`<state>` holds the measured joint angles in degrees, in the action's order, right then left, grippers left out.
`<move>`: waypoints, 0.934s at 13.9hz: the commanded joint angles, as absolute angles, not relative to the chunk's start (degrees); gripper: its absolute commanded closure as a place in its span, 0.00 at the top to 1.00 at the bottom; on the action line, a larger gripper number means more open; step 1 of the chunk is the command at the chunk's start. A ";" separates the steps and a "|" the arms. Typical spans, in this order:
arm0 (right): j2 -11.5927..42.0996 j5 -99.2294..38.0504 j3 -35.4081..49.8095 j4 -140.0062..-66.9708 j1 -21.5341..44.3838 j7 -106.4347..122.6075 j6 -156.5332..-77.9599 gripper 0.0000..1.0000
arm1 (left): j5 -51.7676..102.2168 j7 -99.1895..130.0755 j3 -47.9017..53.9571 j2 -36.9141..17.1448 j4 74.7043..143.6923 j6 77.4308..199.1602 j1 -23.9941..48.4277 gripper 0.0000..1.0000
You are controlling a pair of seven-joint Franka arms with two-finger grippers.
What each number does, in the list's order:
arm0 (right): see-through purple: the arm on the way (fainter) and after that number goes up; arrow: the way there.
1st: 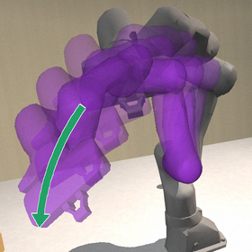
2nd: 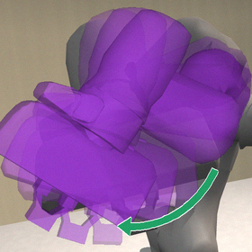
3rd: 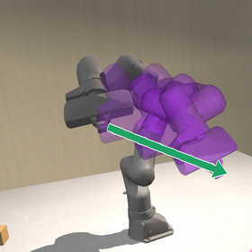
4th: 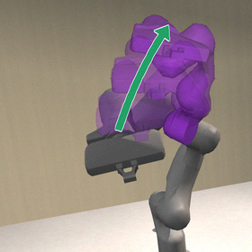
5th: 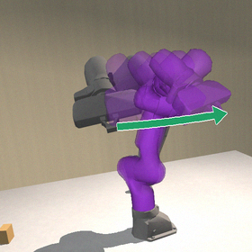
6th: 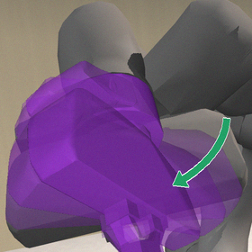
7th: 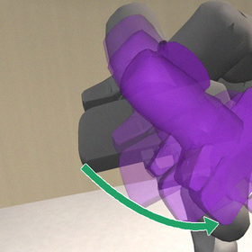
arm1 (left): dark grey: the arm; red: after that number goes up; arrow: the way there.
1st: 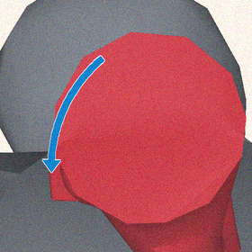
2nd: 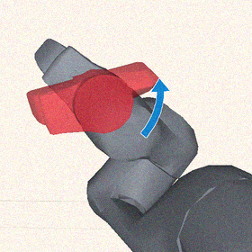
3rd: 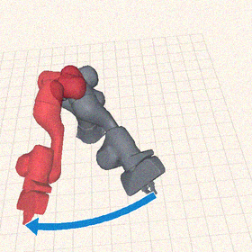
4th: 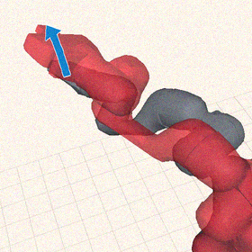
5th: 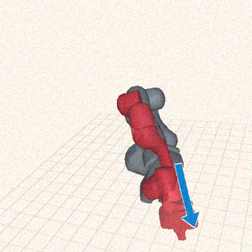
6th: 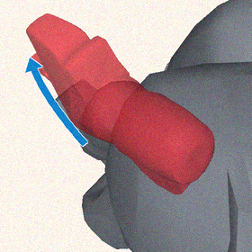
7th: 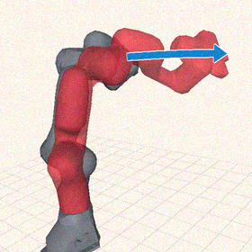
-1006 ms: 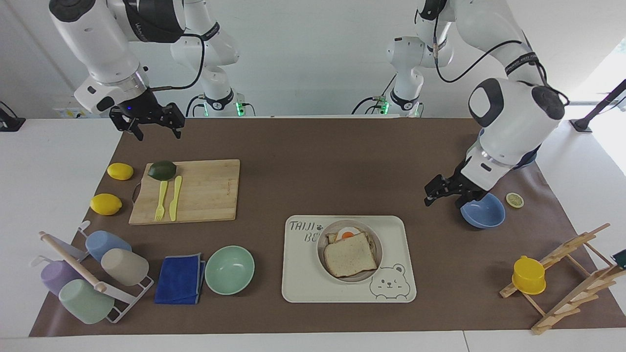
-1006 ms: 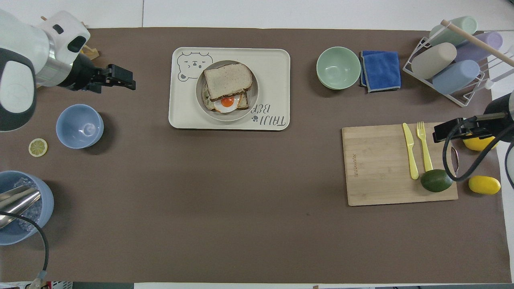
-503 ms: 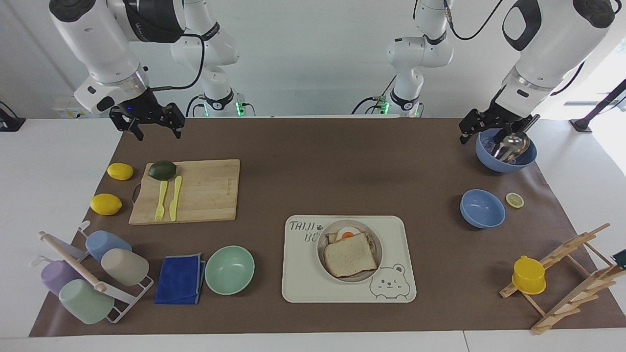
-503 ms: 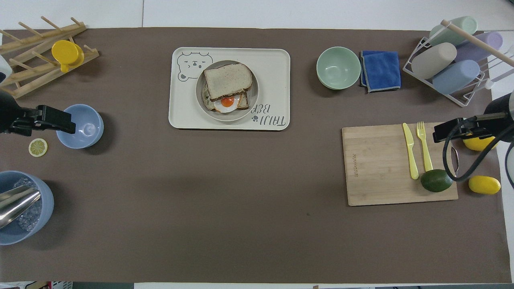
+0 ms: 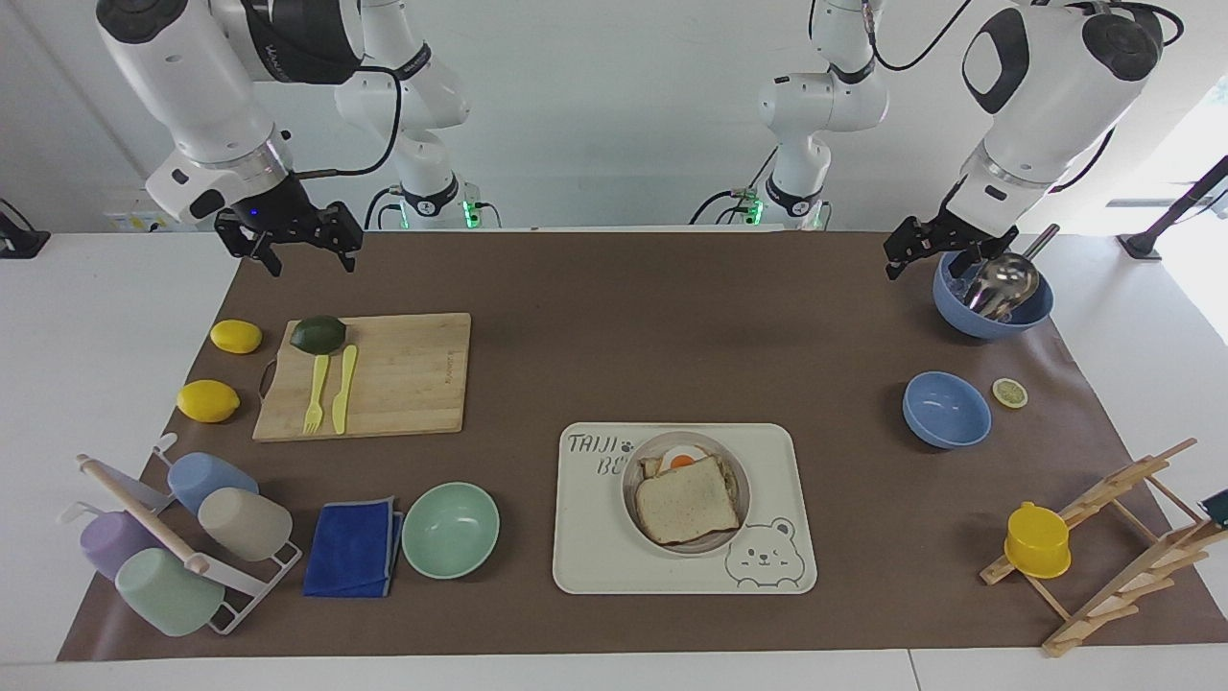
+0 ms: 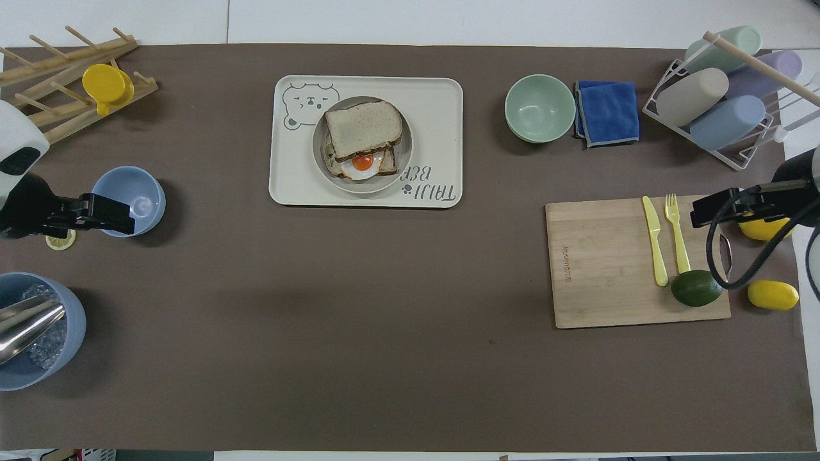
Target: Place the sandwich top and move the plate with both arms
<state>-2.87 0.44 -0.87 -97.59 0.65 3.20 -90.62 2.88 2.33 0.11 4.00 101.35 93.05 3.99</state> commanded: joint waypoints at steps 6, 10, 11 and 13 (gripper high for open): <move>-3.78 0.79 -0.53 -98.44 0.00 4.57 -90.62 1.00 | 1.67 2.64 6.24 2.90 96.68 90.62 -2.99 1.00; -3.87 0.79 -0.53 -98.53 0.00 4.57 -90.44 1.00 | 1.67 2.64 6.33 3.16 96.94 90.62 -3.43 1.00; -3.87 0.70 -0.53 -98.53 0.00 4.57 -90.35 1.00 | 1.67 2.72 6.33 3.16 96.94 90.62 -3.34 1.00; -3.96 0.79 -0.53 -98.61 0.00 4.57 -90.35 1.00 | 1.67 2.64 6.33 3.16 96.94 90.44 -3.34 1.00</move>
